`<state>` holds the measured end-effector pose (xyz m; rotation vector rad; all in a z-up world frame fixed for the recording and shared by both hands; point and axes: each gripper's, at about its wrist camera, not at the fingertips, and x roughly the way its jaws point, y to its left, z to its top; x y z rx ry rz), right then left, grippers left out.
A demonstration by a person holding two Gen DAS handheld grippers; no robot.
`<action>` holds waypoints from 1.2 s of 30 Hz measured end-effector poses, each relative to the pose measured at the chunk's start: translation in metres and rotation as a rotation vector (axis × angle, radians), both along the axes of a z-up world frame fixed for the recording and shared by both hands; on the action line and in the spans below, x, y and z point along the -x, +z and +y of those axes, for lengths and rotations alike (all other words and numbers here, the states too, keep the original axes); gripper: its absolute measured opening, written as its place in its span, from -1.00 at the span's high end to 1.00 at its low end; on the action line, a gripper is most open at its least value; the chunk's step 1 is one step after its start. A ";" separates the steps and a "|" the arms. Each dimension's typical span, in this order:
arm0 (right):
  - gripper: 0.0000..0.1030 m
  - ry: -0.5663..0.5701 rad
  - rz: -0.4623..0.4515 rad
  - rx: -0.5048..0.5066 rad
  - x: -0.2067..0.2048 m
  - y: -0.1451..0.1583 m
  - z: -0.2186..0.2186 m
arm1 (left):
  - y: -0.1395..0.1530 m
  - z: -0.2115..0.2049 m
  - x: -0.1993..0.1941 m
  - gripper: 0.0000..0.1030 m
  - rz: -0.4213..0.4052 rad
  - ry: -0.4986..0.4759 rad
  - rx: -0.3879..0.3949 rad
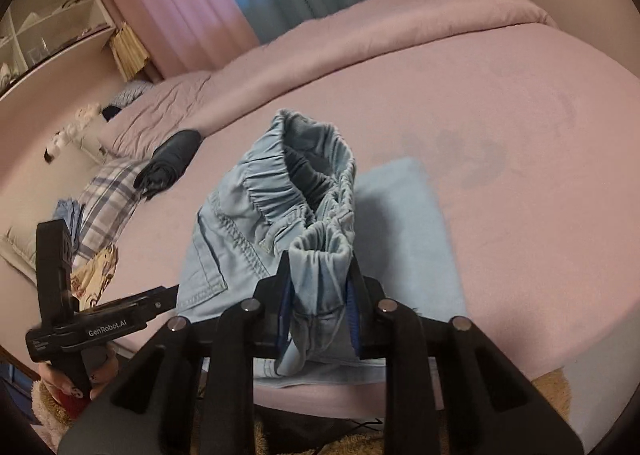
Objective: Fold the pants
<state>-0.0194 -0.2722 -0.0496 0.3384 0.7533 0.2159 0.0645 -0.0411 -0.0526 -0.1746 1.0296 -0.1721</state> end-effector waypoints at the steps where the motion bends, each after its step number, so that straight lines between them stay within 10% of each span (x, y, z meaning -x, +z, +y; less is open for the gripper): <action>1: 0.55 -0.020 0.006 0.016 -0.001 -0.002 -0.002 | -0.002 -0.003 -0.001 -0.27 0.005 -0.006 -0.001; 6: 0.28 -0.123 0.203 0.125 -0.014 -0.047 -0.024 | -0.013 -0.016 -0.005 -0.27 0.033 -0.036 -0.009; 11: -0.13 -0.150 0.204 0.115 -0.010 -0.038 -0.034 | -0.014 -0.021 -0.007 -0.27 0.027 -0.031 -0.051; 19: -0.13 0.003 0.065 0.045 -0.014 0.012 -0.031 | 0.004 -0.022 0.001 -0.27 -0.066 -0.040 -0.032; 28: -0.13 0.121 0.193 0.200 -0.057 -0.039 0.007 | -0.015 -0.039 -0.006 -0.27 -0.013 -0.102 -0.031; 36: 0.59 0.164 0.092 0.291 -0.050 -0.029 0.017 | -0.021 -0.032 -0.015 -0.27 0.016 -0.078 0.004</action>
